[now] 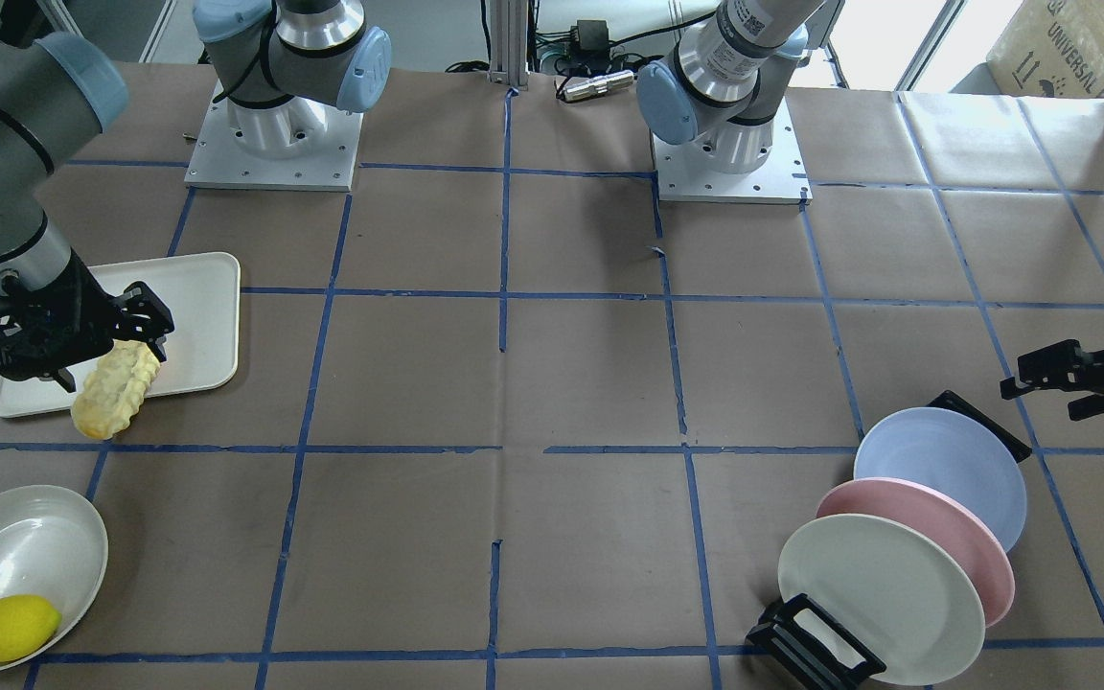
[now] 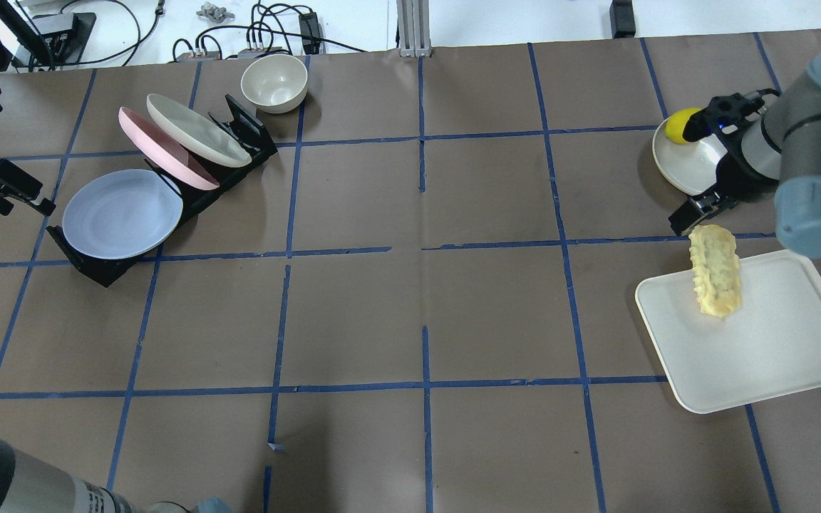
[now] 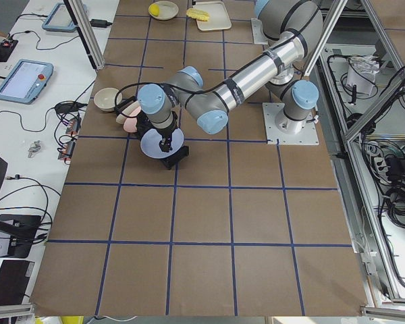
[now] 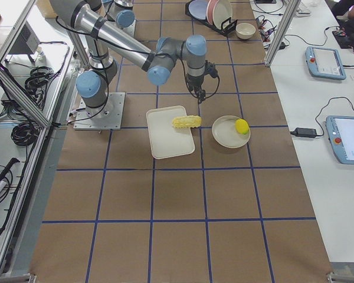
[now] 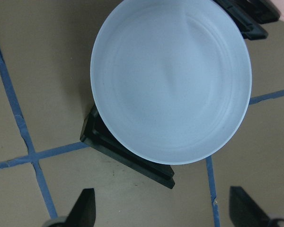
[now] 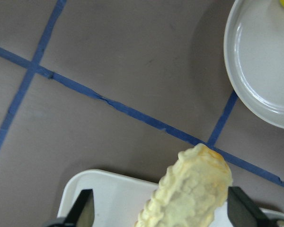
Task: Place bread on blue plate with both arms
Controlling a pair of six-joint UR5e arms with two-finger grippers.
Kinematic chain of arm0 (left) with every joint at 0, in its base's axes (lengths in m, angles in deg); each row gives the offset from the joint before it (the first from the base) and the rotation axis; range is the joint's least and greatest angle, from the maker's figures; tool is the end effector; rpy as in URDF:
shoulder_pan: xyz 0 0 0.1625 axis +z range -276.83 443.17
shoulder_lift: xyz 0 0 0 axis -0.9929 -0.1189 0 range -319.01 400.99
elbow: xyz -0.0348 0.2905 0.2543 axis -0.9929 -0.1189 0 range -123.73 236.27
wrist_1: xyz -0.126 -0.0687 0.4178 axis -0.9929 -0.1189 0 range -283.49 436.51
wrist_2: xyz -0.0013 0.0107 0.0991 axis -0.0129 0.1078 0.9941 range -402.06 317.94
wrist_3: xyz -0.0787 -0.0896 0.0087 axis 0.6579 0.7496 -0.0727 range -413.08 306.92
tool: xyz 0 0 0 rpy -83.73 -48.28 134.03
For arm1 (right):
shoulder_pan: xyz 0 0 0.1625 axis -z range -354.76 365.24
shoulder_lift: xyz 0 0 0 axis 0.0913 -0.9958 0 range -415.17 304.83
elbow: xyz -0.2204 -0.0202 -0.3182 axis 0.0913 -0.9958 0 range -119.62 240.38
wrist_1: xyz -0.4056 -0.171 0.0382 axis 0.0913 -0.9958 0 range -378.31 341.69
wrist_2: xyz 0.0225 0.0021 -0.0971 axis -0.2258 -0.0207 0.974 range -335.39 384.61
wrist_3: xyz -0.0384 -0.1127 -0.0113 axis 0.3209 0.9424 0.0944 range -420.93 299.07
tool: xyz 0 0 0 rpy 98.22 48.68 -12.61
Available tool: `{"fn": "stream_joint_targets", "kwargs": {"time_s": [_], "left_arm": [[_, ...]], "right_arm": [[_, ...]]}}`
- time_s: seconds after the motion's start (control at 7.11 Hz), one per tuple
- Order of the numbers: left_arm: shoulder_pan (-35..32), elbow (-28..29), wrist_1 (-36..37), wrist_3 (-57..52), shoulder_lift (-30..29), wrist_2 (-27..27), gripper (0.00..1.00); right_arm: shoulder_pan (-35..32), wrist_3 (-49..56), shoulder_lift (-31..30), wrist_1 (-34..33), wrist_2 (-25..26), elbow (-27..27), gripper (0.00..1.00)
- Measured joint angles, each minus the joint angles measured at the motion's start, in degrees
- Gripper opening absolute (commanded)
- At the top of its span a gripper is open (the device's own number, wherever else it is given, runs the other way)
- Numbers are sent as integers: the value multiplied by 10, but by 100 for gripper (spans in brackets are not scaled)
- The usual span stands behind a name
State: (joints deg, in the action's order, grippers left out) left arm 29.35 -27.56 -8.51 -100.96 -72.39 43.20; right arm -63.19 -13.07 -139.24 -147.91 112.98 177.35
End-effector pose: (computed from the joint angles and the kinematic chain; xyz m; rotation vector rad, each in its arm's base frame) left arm 0.2553 -0.5917 0.2561 -0.2860 -2.9197 -0.1525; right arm -0.0592 -0.5215 0.2121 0.7058 -3.0119 0.1737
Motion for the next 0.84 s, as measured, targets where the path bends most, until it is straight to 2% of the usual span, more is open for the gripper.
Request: {"fn": "stream_joint_targets", "kwargs": {"time_s": [0.14, 0.28, 0.56, 0.7, 0.84], "left_arm": [[1, 1, 0, 0, -6, 0, 100], [2, 1, 1, 0, -10, 0, 100], [10, 4, 19, -23, -35, -1, 100], [15, 8, 27, -33, -56, -6, 100], [18, 14, 30, -35, -77, -19, 100]], "right_arm": [[22, 31, 14, -56, -10, 28, 100], [38, 52, 33, -82, -18, 40, 99], [57, 64, 62, -99, -23, 51, 92], [60, 64, 66, -103, -24, 60, 75], [62, 64, 68, -108, -24, 67, 36]]}}
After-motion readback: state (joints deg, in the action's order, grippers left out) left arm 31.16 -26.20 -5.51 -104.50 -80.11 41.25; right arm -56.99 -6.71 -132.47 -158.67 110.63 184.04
